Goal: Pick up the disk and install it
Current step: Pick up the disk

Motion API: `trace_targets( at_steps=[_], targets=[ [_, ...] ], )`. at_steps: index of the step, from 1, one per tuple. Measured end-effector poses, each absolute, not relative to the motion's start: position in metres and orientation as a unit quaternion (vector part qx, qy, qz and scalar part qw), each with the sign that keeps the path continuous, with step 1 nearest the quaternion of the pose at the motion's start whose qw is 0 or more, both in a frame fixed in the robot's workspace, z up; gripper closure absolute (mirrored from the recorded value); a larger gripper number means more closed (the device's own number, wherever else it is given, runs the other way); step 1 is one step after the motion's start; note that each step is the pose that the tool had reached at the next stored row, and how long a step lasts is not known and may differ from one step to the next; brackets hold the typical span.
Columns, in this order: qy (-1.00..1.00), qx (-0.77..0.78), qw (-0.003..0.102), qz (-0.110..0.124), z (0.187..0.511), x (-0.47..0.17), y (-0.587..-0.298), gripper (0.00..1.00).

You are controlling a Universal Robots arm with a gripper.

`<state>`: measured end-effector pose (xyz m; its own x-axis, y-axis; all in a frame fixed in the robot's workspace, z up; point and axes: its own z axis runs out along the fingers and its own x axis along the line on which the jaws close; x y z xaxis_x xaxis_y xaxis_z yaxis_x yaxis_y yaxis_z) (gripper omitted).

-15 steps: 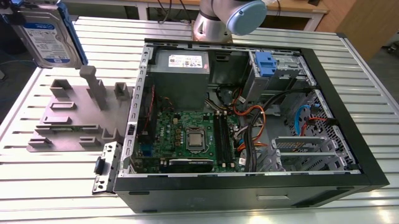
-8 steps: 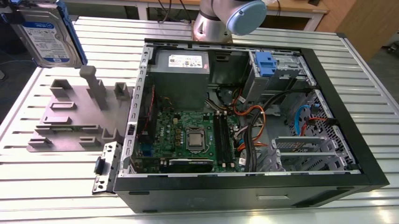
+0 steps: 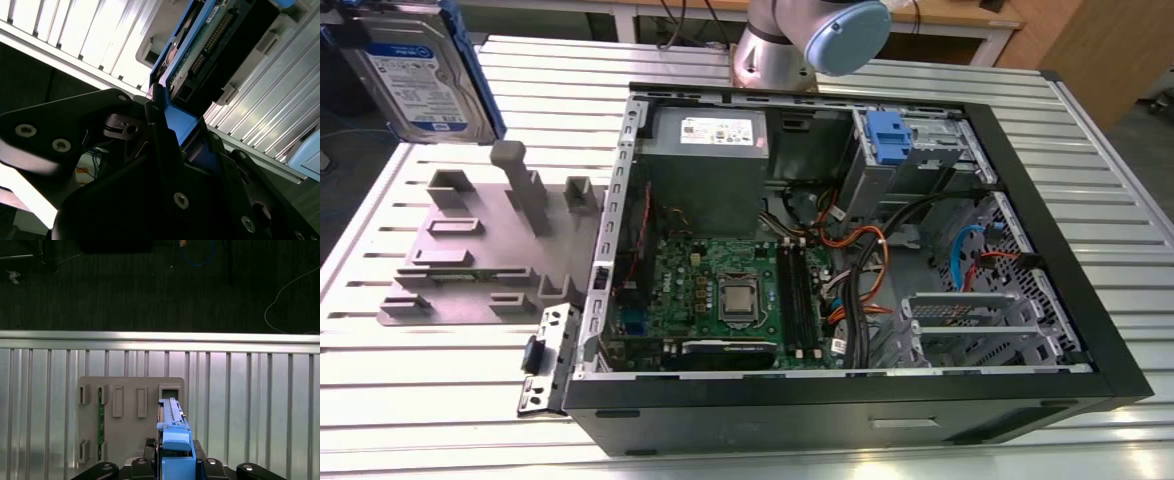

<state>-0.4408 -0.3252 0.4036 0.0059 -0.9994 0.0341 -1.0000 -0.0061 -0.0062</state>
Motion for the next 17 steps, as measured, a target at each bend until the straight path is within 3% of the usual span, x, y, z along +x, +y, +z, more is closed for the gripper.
trace_targets(
  at_steps=[17],
  targets=[
    [-0.705,0.709,0.011,0.015,0.414,-0.441,-0.325,0.64]
  ],
)
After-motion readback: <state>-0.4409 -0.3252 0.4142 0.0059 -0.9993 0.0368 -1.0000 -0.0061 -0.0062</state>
